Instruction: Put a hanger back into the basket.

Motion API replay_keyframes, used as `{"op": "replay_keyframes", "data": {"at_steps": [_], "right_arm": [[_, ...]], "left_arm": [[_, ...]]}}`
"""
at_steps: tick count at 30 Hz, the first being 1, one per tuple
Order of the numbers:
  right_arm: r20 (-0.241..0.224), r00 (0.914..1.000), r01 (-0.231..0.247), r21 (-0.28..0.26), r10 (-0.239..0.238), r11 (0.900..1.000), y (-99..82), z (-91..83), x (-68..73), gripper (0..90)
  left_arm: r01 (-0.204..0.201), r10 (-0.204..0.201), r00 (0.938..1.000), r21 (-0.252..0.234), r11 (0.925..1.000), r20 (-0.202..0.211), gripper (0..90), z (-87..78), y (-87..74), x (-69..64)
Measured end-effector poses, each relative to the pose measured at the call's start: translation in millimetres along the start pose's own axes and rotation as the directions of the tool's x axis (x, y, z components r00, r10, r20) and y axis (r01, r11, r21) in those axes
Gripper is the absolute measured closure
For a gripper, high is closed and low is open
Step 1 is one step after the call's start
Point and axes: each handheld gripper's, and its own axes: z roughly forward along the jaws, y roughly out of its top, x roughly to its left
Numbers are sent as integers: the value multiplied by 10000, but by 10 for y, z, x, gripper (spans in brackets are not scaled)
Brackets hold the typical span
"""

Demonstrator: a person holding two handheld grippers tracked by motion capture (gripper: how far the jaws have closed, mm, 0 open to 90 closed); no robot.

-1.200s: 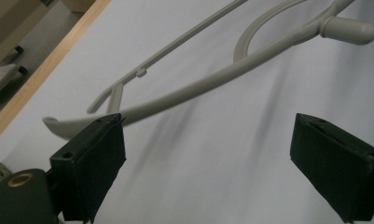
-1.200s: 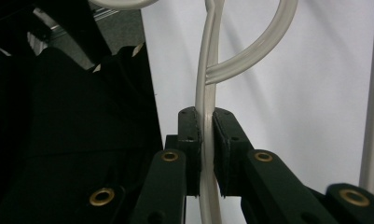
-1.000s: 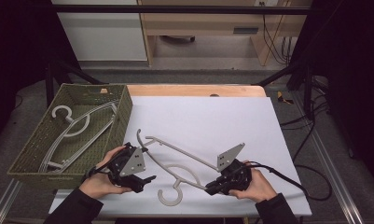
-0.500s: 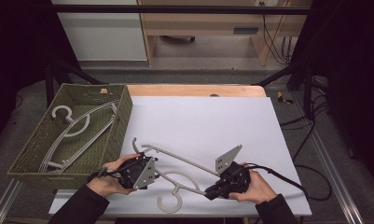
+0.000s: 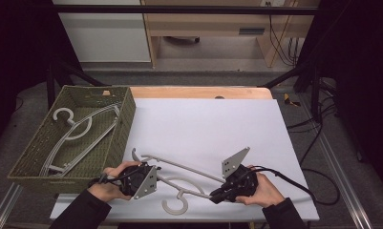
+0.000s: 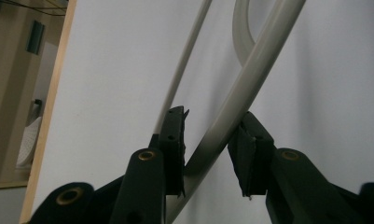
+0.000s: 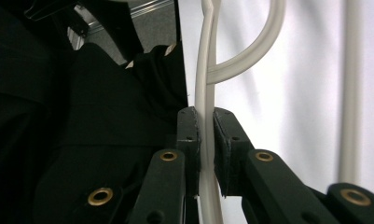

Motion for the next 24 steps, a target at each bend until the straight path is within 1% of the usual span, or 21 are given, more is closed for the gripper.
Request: {"op": "replay_keyframes", "data": {"at_steps": [2, 3, 4, 5, 6, 7, 10, 11, 12, 13, 14, 15, 16, 17, 18, 19, 21, 22, 23, 24], "right_arm": [[42, 10000, 30, -149, -29, 9999, 2, -26, -7, 817], [104, 9999, 102, -243, -100, 9997, 3, -34, -17, 817], [223, 9997, 49, -257, -44, 9997, 4, -50, -15, 817], [343, 9994, 36, -292, -26, 9996, 6, -57, -22, 811], [336, 9994, 43, -312, -33, 9995, 8, -59, -41, 804], [416, 9991, -77, -220, 86, 9997, 11, -59, -46, 801], [502, 9986, -130, -320, 146, 9994, 17, -47, -76, 797], [635, 9978, -163, -397, 188, 9991, 20, -51, -84, 794], [635, 9978, -163, -397, 188, 9991, 20, -51, -84, 794], [1065, 9940, -194, -565, 254, 9982, 23, -69, -104, 791], [1065, 9940, -194, -565, 254, 9982, 23, -69, -104, 791], [1318, 9904, -301, -864, 414, 9958, 23, -101, -112, 785], [1424, 9889, -287, -946, 420, 9951, 27, -116, -115, 782], [1567, 9868, -244, -1086, 413, 9938, 28, -131, -116, 778], [1567, 9868, -244, -1086, 413, 9938, 28, -131, -116, 778], [1970, 9788, -300, -1310, 557, 9909, 31, -167, -111, 751], [2262, 9726, -201, -1492, 539, 9886, 30, -195, -115, 714], [2453, 9670, -272, -1670, 682, 9856, 29, -212, -111, 699], [2681, 9608, -219, -1823, 711, 9830, 25, -236, -110, 668], [2894, 9534, -250, -2061, 854, 9782, 20, -259, -107, 639]], "left_arm": [[128, -127, 9999, -89, 9999, 58, 702, -18, -10, -1], [126, -126, 9999, -100, 9999, 53, 712, -30, -14, 3], [288, -286, 9995, -222, 9993, 96, 728, -36, -21, -2], [356, -352, 9993, -292, 9989, 144, 753, -50, -26, 5], [425, -420, 9990, -384, 9984, 136, 765, -62, -31, 7], [510, -506, 9987, -438, 9977, 103, 772, -72, -32, 5], [552, -550, 9985, -345, 9979, 53, 783, -88, -34, 7], [748, -749, 9972, -411, 9963, 1, 793, -97, -46, 0], [748, -749, 9972, -411, 9963, 1, 804, -97, -46, 0], [1034, -1030, 9946, -498, 9934, 118, 814, -105, -55, -15], [1034, -1030, 9946, -498, 9934, 118, 818, -105, -55, -15], [1225, -1224, 9925, -506, 9912, 61, 822, -114, -59, -38], [1356, -1354, 9908, -513, 9894, 80, 823, -121, -61, -43], [1356, -1354, 9908, -513, 9894, 80, 824, -121, -61, -43], [1507, -1511, 9885, -654, 9864, 0, 824, -125, -63, -55], [1802, -1810, 9835, -736, 9809, -39, 825, -139, -57, -67], [2097, -2111, 9774, -783, 9746, -102, 826, -148, -49, -76], [2203, -2223, 9748, -785, 9723, -176, 826, -156, -47, -79], [2353, -2376, 9711, -749, 9690, -235, 827, -162, -44, -79], [2469, -2497, 9678, -721, 9664, -330, 826, -170, -43, -79]]}}
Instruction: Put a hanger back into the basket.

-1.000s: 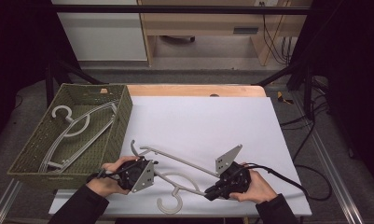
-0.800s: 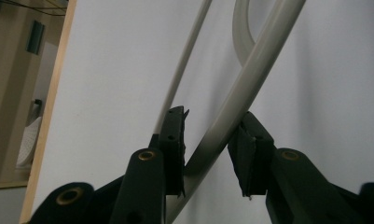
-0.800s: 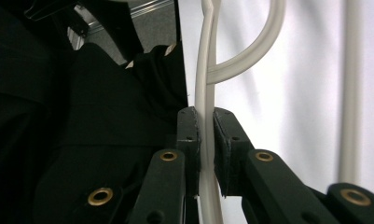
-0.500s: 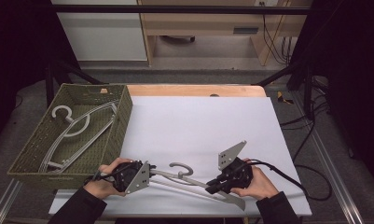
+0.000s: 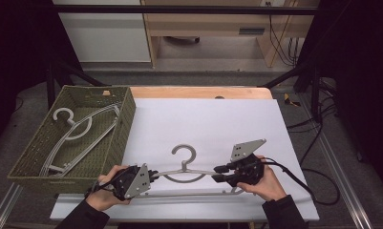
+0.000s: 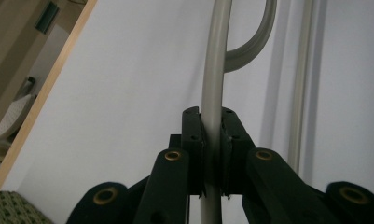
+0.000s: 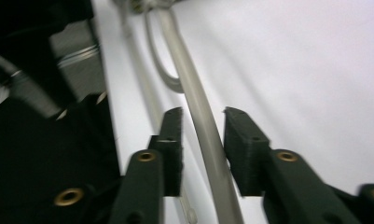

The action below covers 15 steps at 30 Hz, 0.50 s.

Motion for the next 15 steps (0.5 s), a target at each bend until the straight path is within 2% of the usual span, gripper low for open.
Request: {"op": "replay_keyframes", "data": {"at_steps": [1, 2, 3, 5, 6, 7, 9, 11, 12, 13, 14, 15], "right_arm": [[318, 9994, -126, -180, 132, 9998, 0, -33, -3, 639], [318, 9994, -126, -180, 132, 9998, 0, -33, -3, 639], [769, 9963, -336, -699, 390, 9970, -21, -134, -24, 599], [1122, 9916, -524, -1095, 647, 9926, -54, -226, -35, 561], [1122, 9916, -524, -1095, 647, 9926, -54, -226, -35, 561], [1638, 9817, -704, -1616, 971, 9843, -111, -335, -50, 509], [1956, 9736, -767, -2034, 1172, 9761, -161, -403, -64, 459], [2367, 9620, -781, -2395, 1362, 9677, -220, -465, -71, 411], [2525, 9565, -767, -2655, 1461, 9611, -250, -490, -72, 375], [2525, 9565, -767, -2655, 1461, 9611, -250, -490, -72, 375], [2656, 9507, -794, -2897, 1598, 9538, -280, -514, -76, 343], [2943, 9378, -828, -3259, 1843, 9418, -350, -561, -79, 285]], "left_arm": [[185, -185, 9998, 82, 9998, -64, 826, -4, 1, 5], [185, -185, 9998, 82, 9998, -64, 827, -4, 1, 5], [562, -558, 9981, 150, 9983, -260, 826, -13, -6, 20], [973, -967, 9943, 126, 9952, -448, 826, -31, -15, 52], [973, -967, 9943, 126, 9952, -448, 826, -31, -15, 52], [1397, -1393, 9882, 15, 9902, -628, 827, -59, -18, 85], [1734, -1735, 9812, -76, 9848, -847, 826, -95, -9, 112], [2140, -2150, 9702, -211, 9766, -1118, 827, -127, 5, 134], [2140, -2150, 9702, -211, 9766, -1118, 826, -127, 5, 134], [2362, -2370, 9635, -217, 9715, -1241, 826, -143, 10, 147], [2625, -2639, 9549, -286, 9645, -1362, 826, -165, 15, 166], [2913, -2931, 9442, -347, 9560, -1502, 826, -199, 20, 190]]}}
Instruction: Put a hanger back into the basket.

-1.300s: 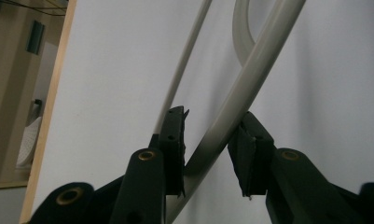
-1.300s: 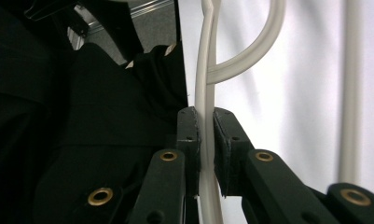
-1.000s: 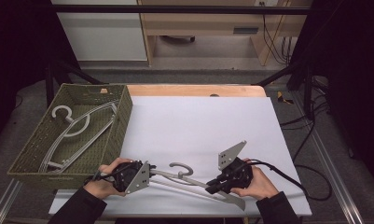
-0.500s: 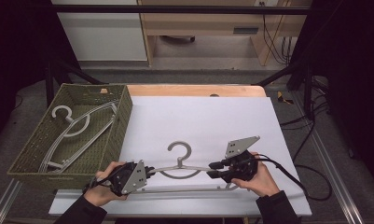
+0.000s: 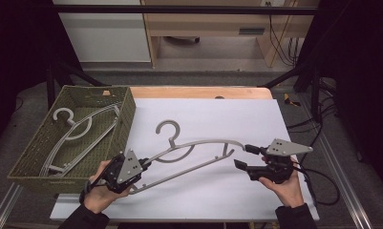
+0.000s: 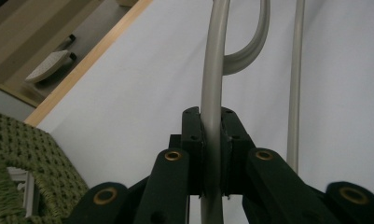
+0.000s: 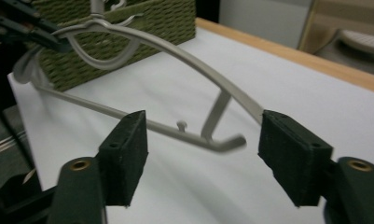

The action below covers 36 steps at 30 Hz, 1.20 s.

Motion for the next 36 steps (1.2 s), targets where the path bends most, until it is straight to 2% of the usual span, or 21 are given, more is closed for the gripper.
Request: {"op": "replay_keyframes", "data": {"at_steps": [1, 2, 3, 5, 8, 10, 11, 12, 17, 21, 22, 24, 26, 28, 29, 30, 31, 32, 33, 34, 36], "right_arm": [[143, 9999, -55, -69, 56, 10000, -17, -11, -7, 252], [362, 9993, -100, -85, 103, 9999, -44, -25, -16, 226], [492, 9987, -94, -126, 100, 9999, -62, -32, -19, 208], [790, 9967, -171, -151, 182, 9997, -105, -40, -33, 163], [992, 9948, -243, -89, 250, 9997, -134, -38, -47, 134], [1187, 9923, -352, -42, 355, 9994, -159, -32, -50, 112], [1176, 9925, -333, -38, 335, 9994, -165, -33, -54, 108], [1217, 9919, -350, -38, 352, 9994, -175, -37, -55, 98], [1501, 9874, -488, -157, 506, 9987, -216, -62, -78, 70], [1727, 9834, -521, -224, 552, 9984, -241, -84, -80, 50], [1848, 9810, -540, -286, 584, 9981, -248, -96, -77, 37], [1909, 9795, -584, -336, 638, 9977, -253, -103, -80, 35], [1988, 9773, -676, -357, 734, 9971, -264, -106, -88, 32], [2001, 9770, -684, -343, 739, 9971, -270, -99, -96, 27], [2001, 9770, -684, -343, 739, 9971, -270, -99, -96, 27], [2024, 9766, -677, -335, 731, 9971, -273, -95, -96, 27], [2024, 9766, -677, -335, 731, 9971, -273, -95, -96, 27], [2032, 9763, -684, -342, 739, 9971, -273, -95, -95, 26], [2032, 9763, -684, -342, 739, 9971, -273, -95, -95, 26], [2025, 9764, -703, -322, 753, 9970, -276, -92, -96, 23], [2032, 9760, -731, -305, 778, 9969, -280, -88, -95, 21]], "left_arm": [[0, 0, 10000, 0, 10000, 0, 826, 0, 0, 0], [333, -334, 9994, -186, 9993, -74, 826, -32, 11, 36], [333, -334, 9994, -186, 9993, -74, 826, -32, 11, 36], [770, -775, 9968, -232, 9968, -209, 826, -86, 37, 88], [926, -935, 9949, -254, 9954, -376, 826, -124, 64, 127], [1179, -1197, 9907, -305, 9926, -651, 826, -186, 109, 203], [1179, -1197, 9907, -305, 9926, -651, 826, -186, 109, 203], [1367, -1395, 9877, -427, 9897, -711, 826, -226, 138, 264], [1542, -1583, 9832, -498, 9868, -905, 826, -296, 186, 390], [1740, -1798, 9778, -613, 9828, -1077, 826, -375, 215, 515], [1857, -1930, 9743, -705, 9801, -1161, 826, -419, 217, 587], [1877, -1954, 9736, -725, 9795, -1184, 825, -434, 214, 617], [2006, -2083, 9680, -674, 9773, -1397, 825, -493, 189, 759], [2155, -2237, 9622, -681, 9741, -1551, 826, -523, 166, 841], [2155, -2237, 9622, -681, 9741, -1551, 826, -523, 166, 841], [2254, -2344, 9575, -711, 9717, -1681, 826, -555, 139, 925], [2254, -2344, 9575, -711, 9717, -1681, 825, -555, 139, 925], [2320, -2422, 9532, -758, 9697, -1810, 825, -592, 110, 1007], [2320, -2422, 9532, -758, 9697, -1810, 825, -592, 110, 1007], [2439, -2559, 9461, -832, 9662, -1983, 826, -627, 79, 1093], [2490, -2602, 9433, -791, 9653, -2063, 826, -650, 61, 1138]]}}
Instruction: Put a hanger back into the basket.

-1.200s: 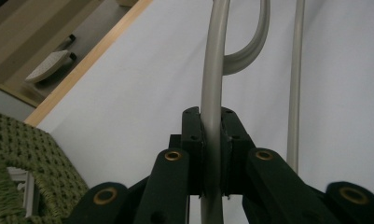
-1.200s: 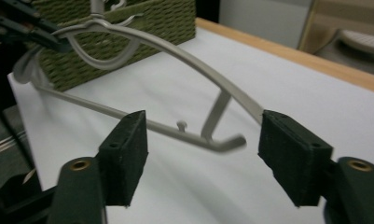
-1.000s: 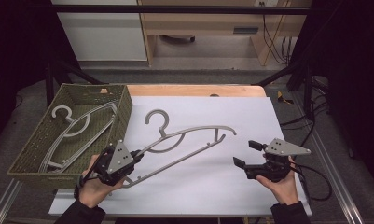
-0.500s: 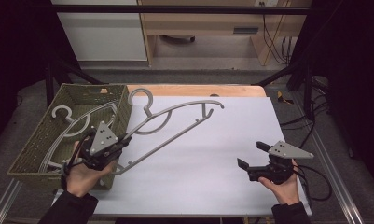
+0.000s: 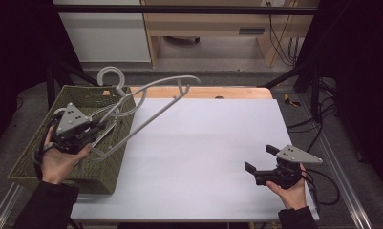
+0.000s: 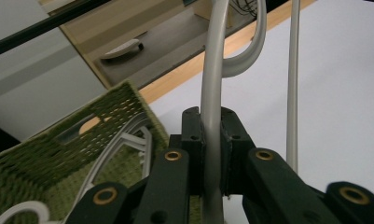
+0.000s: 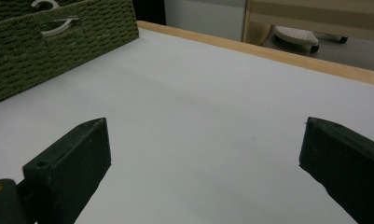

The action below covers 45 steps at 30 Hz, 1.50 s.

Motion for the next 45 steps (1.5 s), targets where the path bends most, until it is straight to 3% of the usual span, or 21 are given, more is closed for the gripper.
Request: {"op": "replay_keyframes", "data": {"at_steps": [3, 7, 8, 12, 18, 24, 25, 28, 32, 41, 45], "right_arm": [[11, 10000, 0, 44, 0, 10000, -6, 13, 0, 14], [-6, 10000, -16, 112, 16, 9999, -9, 24, 7, 10], [12, 10000, 10, 130, -10, 9999, -11, 27, 5, 10], [9, 10000, -15, 150, 15, 9999, -12, 36, 9, 10], [-18, 10000, -34, 178, 35, 9998, -13, 43, 12, 10], [-8, 10000, -11, 215, 12, 9998, -15, 52, 12, 11], [-9, 10000, -9, 215, 9, 9998, -16, 54, 12, 10], [-69, 10000, 3, 243, -1, 9997, -18, 58, 13, 10], [-24, 10000, -9, 287, 10, 9996, -21, 69, 16, 10], [-70, 10000, 11, 358, -9, 9994, -28, 79, 15, 10], [-59, 10000, 30, 367, -27, 9993, -31, 86, 16, 10]], "left_arm": [[248, -246, 9990, 53, 9997, -370, 825, -18, -34, 201], [579, -569, 9965, 148, 9982, -620, 825, -33, -89, 349], [789, -774, 9942, 165, 9967, -742, 825, -42, -134, 446], [1041, -1013, 9896, 223, 9943, -1018, 825, -64, -237, 620], [1072, -1001, 9865, 492, 9930, -1294, 825, -62, -395, 823], [1124, -1010, 9842, 722, 9910, -1453, 825, -49, -545, 967], [1277, -1134, 9811, 845, 9882, -1570, 825, -57, -571, 976], [1079, -940, 9850, 908, 9900, -1450, 825, -42, -621, 1037], [1037, -869, 9845, 1066, 9889, -1523, 824, -28, -702, 1090], [1344, -1064, 9771, 1469, 9800, -1842, 825, -57, -919, 1235], [1560, -1225, 9698, 1506, 9762, -2109, 825, -122, -1025, 1297]]}}
